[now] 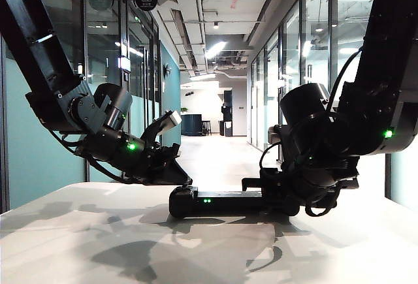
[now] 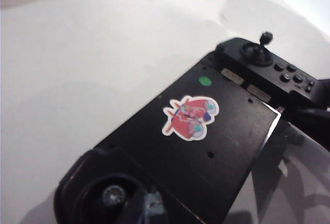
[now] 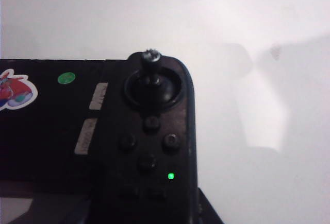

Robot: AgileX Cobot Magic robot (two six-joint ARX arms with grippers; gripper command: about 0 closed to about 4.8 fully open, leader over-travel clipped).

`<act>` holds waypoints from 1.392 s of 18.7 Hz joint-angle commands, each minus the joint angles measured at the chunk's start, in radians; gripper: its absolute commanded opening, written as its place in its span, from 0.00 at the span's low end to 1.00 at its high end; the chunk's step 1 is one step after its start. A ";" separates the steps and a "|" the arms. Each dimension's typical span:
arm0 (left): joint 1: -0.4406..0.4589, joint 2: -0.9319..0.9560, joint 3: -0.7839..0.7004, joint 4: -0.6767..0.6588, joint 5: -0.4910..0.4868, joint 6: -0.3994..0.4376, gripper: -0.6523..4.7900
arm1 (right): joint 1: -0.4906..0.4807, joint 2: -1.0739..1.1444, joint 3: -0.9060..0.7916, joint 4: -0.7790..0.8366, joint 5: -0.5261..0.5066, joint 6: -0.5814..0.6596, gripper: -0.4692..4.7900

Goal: Push the left joystick on the remote control sitting on the white table forward to make the robot dog walk in a straight line until it approaches the door.

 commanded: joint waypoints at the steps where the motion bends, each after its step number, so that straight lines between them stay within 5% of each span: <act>1: -0.001 0.008 0.004 0.024 -0.004 0.004 0.11 | 0.001 -0.005 0.003 0.025 0.005 0.008 0.46; 26: -0.001 0.024 0.004 0.103 0.022 0.003 0.11 | 0.001 -0.005 0.003 0.025 0.005 0.007 0.46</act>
